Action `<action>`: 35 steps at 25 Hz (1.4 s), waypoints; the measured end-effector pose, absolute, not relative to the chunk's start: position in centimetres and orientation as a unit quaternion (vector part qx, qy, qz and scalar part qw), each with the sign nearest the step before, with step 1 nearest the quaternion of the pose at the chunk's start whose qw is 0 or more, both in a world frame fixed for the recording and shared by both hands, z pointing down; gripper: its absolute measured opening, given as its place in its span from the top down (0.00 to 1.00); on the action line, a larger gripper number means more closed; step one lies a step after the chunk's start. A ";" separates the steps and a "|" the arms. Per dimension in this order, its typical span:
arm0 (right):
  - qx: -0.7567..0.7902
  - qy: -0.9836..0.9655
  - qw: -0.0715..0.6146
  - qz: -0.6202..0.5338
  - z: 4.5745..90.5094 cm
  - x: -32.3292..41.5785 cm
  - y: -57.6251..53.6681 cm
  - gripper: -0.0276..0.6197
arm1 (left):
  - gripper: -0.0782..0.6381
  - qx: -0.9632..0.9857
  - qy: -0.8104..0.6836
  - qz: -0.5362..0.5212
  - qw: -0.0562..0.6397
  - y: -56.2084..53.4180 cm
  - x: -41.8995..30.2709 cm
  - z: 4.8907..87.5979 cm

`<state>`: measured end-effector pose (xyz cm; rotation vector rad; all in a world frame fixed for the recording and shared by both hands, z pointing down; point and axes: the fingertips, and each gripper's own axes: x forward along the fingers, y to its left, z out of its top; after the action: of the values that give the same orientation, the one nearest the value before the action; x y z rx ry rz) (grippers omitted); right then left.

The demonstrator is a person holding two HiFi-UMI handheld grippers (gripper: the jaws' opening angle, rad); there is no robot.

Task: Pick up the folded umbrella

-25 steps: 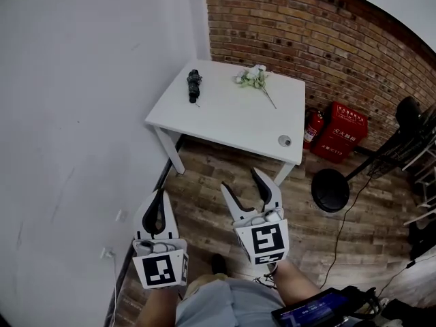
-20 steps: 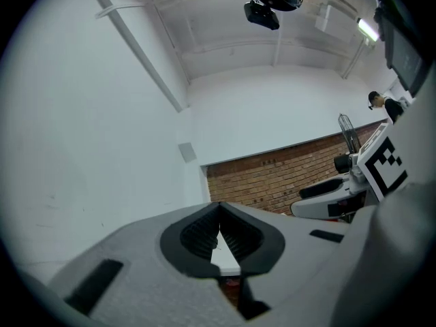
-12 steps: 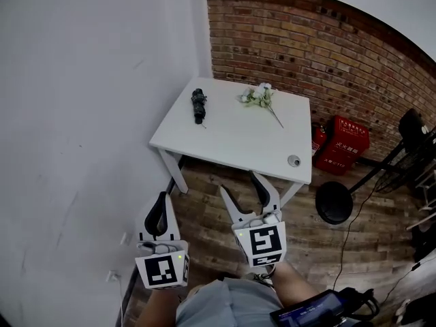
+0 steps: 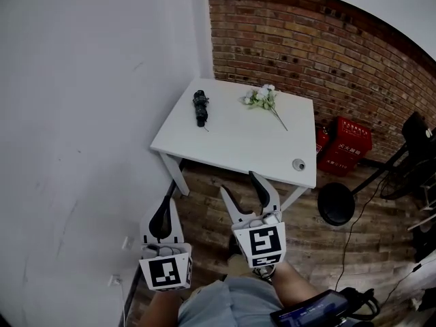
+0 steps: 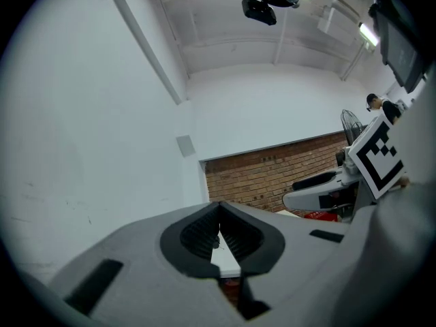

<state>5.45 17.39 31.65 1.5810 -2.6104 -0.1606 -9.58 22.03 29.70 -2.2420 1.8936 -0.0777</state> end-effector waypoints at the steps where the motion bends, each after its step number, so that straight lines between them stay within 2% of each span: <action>1: 0.518 -0.853 0.044 -0.051 31.8 5.3 17.1 0.53 | 0.88 -0.760 0.641 -0.027 0.102 21.7 -9.7 29.8; 9: 0.518 -0.853 0.057 -0.037 33.0 4.9 11.8 0.53 | 0.88 -0.760 0.642 -0.040 0.089 16.5 -10.2 31.1; 21: 0.513 -0.855 0.070 -0.017 34.4 6.0 -1.9 0.54 | 0.88 -0.755 0.648 -0.062 0.073 3.1 -9.7 32.1; 35: 0.504 -0.863 0.047 -0.008 33.8 5.7 -15.4 0.54 | 0.88 -0.733 0.667 -0.094 0.094 -9.0 -9.6 30.4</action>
<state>5.69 -15.38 33.78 1.5376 -2.6321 -0.0232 -9.62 -8.97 30.44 -2.1732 1.9795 -0.2791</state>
